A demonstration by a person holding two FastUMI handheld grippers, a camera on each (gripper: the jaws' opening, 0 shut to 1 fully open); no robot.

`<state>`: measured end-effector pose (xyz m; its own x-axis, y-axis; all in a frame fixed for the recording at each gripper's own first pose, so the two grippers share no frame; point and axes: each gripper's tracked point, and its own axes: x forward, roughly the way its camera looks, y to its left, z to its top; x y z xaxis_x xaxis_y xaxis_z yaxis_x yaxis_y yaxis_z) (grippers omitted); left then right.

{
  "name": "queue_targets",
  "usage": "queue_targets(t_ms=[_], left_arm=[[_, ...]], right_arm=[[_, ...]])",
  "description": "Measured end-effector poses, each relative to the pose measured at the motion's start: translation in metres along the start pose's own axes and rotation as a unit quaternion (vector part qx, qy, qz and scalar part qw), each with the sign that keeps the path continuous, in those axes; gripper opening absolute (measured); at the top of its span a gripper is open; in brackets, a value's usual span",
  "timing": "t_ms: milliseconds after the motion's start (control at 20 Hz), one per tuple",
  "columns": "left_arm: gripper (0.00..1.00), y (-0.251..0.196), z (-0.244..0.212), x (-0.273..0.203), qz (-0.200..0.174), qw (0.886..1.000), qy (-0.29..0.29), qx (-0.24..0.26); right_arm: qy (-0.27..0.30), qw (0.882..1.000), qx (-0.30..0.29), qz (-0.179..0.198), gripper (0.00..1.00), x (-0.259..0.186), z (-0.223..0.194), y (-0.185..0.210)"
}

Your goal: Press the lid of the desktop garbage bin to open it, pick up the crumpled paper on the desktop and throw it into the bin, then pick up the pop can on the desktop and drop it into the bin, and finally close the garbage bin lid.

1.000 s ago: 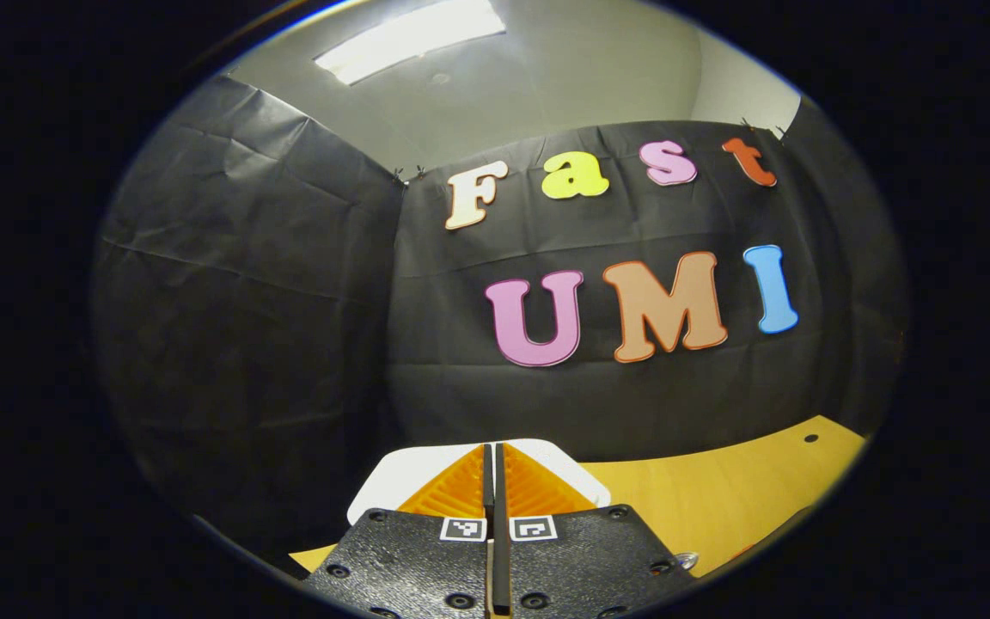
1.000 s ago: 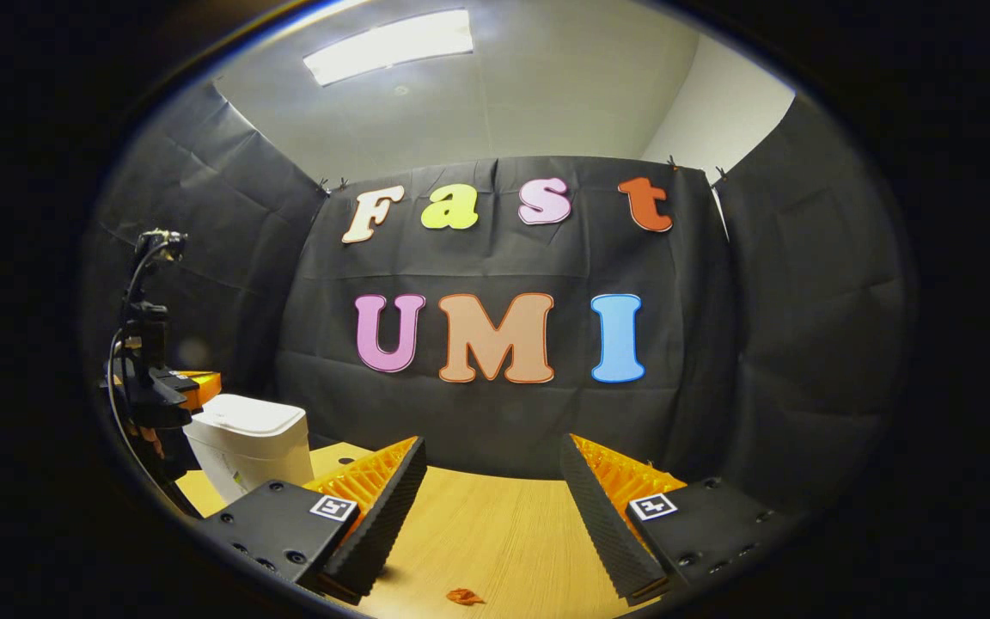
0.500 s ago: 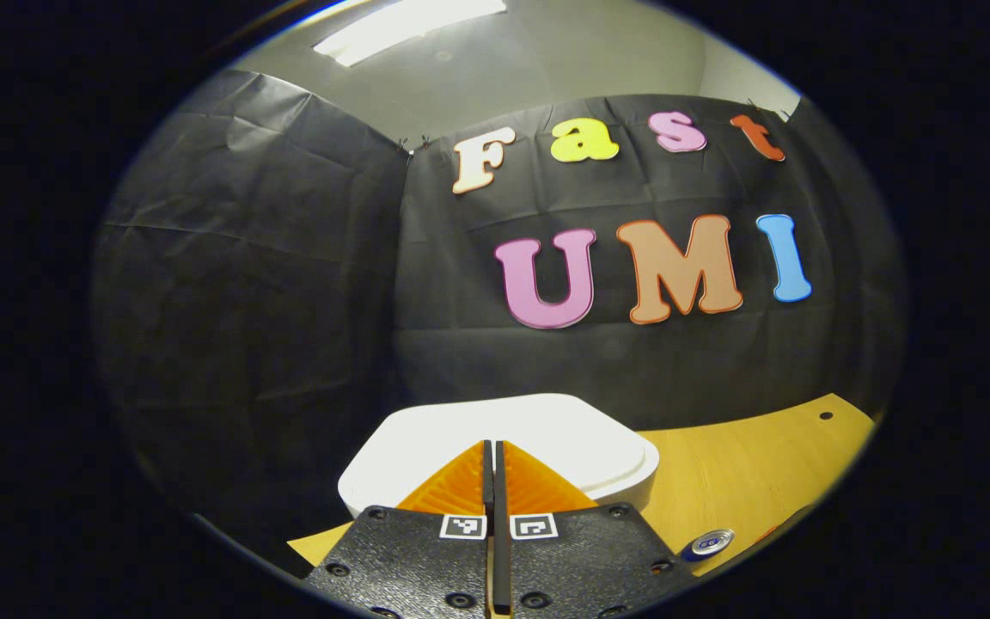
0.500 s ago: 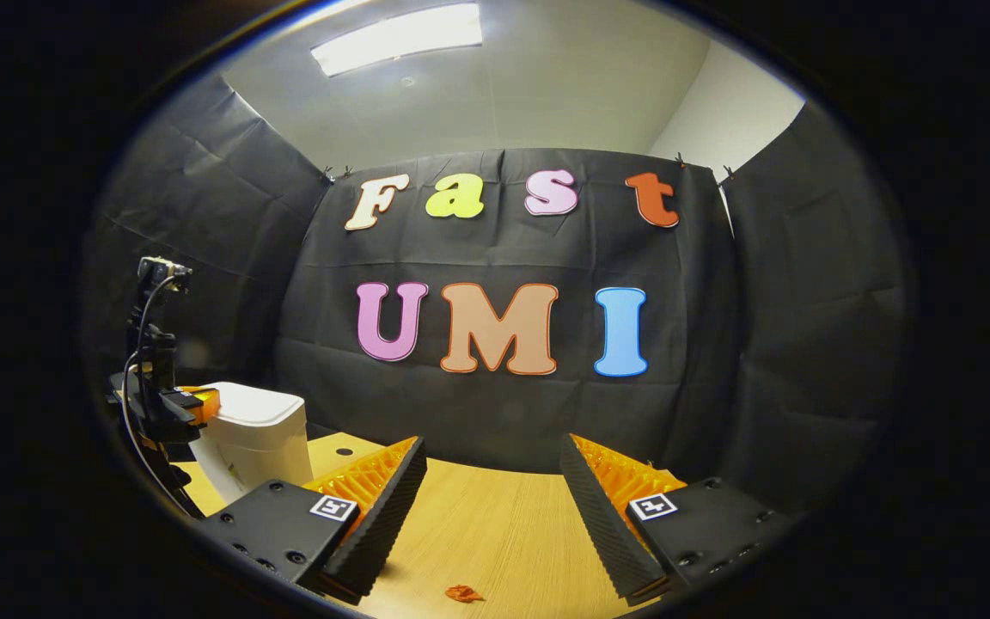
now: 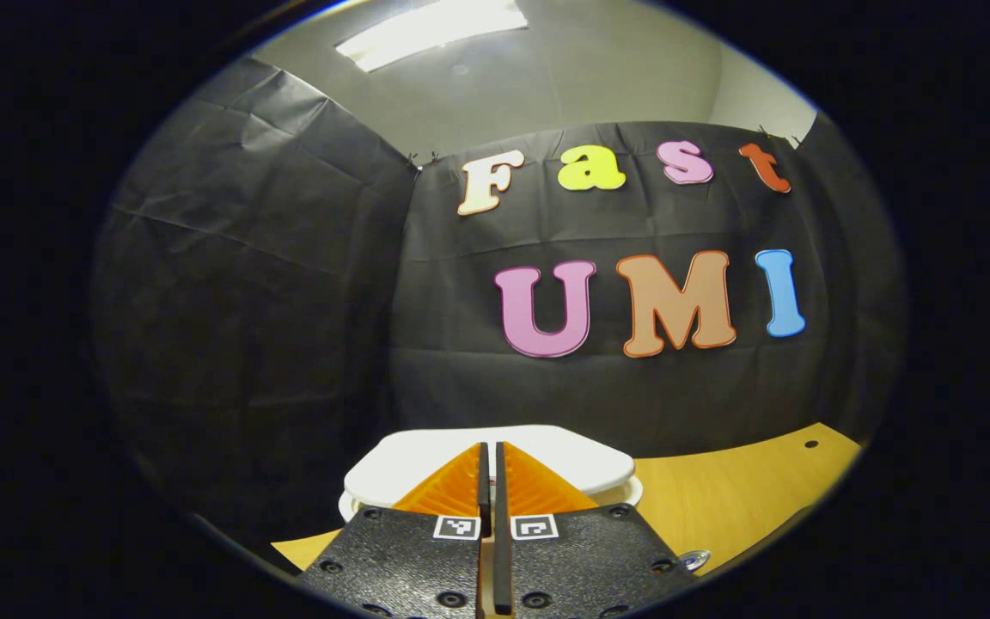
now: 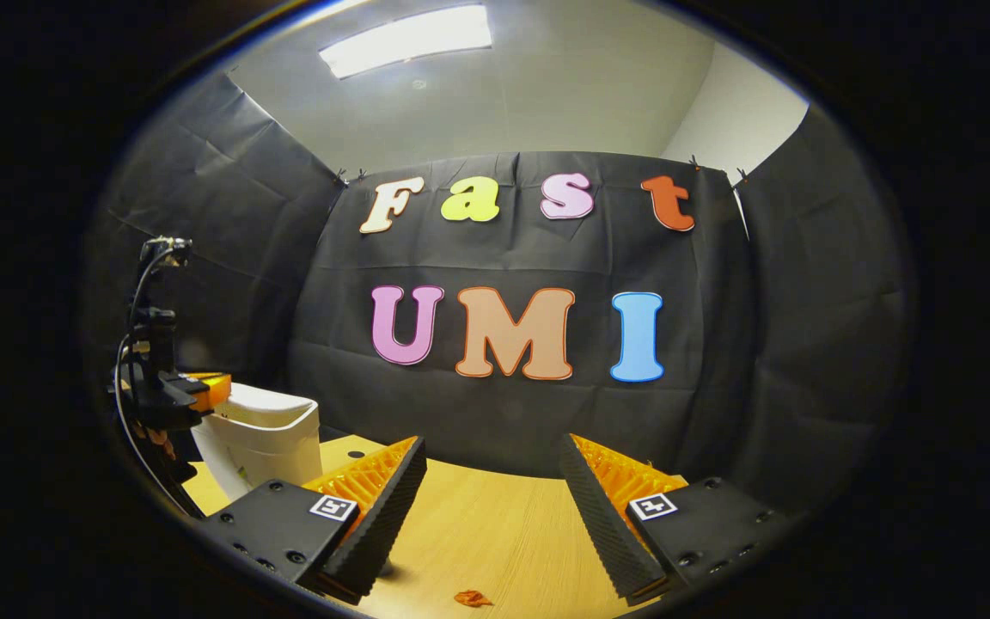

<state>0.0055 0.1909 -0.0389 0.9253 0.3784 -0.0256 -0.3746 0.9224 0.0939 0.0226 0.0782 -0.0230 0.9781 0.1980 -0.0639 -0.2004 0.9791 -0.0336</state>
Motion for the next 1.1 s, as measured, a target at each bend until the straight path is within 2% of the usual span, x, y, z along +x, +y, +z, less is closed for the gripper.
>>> queue_targets(t_ms=[150, 200, 250, 300, 400, 500, 550, 700, 800, 850, 900, 950, 1050, 1100], left_arm=[[0.02, -0.012, 0.042, -0.004, -0.019, 0.999, -0.041, 0.004], [0.08, -0.019, 0.051, -0.007, -0.03, 0.998, -0.049, -0.001], [0.1, -0.028, 0.06, -0.01, -0.045, 0.997, -0.057, -0.009], [0.23, -0.038, 0.069, -0.015, -0.06, 0.996, -0.065, -0.016], [0.6, -0.053, 0.085, -0.027, -0.088, 0.992, -0.082, -0.031], [0.96, -0.059, 0.094, -0.04, -0.098, 0.99, -0.094, -0.034], [0.94, -0.062, 0.099, -0.046, -0.101, 0.99, -0.097, -0.033], [0.96, -0.065, 0.104, -0.062, -0.105, 0.989, -0.097, -0.024], [0.96, -0.06, 0.106, -0.069, -0.098, 0.99, -0.095, -0.016], [0.93, -0.055, 0.106, -0.074, -0.093, 0.991, -0.095, -0.012], [0.96, -0.051, 0.107, -0.078, -0.087, 0.992, -0.094, -0.007], [0.93, -0.046, 0.107, -0.083, -0.081, 0.992, -0.093, -0.003], [0.96, -0.038, 0.107, -0.09, -0.069, 0.994, -0.09, 0.006], [0.93, -0.034, 0.107, -0.093, -0.063, 0.994, -0.087, 0.01]], right_arm=[[-0.006, 1.0, 0.003, -0.002, 0.99, 0.002, 0.001, -0.006], [-0.007, 1.0, 0.005, -0.002, 0.99, 0.003, 0.002, -0.007], [-0.007, 1.0, 0.006, -0.002, 0.99, 0.004, 0.002, -0.008], [-0.005, 1.0, 0.008, -0.003, 0.99, 0.004, -0.002, -0.011], [0.006, 1.0, 0.012, -0.001, 1.0, 0.009, -0.012, -0.013], [0.025, 1.0, 0.013, 0.002, 0.99, 0.016, -0.031, -0.015], [0.038, 0.999, 0.011, 0.005, 0.99, 0.02, -0.043, -0.015], [0.089, 0.996, 0.003, 0.018, 0.99, 0.03, -0.09, -0.012], [0.127, 0.991, -0.001, 0.029, 0.99, 0.036, -0.125, -0.009], [0.145, 0.989, -0.001, 0.034, 0.99, 0.038, -0.141, -0.007], [0.164, 0.986, 0.0, 0.038, 0.99, 0.04, -0.159, -0.006], [0.18, 0.983, 0.0, 0.041, 0.99, 0.042, -0.175, -0.004], [0.21, 0.977, -0.006, 0.047, 0.99, 0.046, -0.203, -0.003], [0.227, 0.973, -0.009, 0.05, 0.99, 0.049, -0.22, 0.0]])
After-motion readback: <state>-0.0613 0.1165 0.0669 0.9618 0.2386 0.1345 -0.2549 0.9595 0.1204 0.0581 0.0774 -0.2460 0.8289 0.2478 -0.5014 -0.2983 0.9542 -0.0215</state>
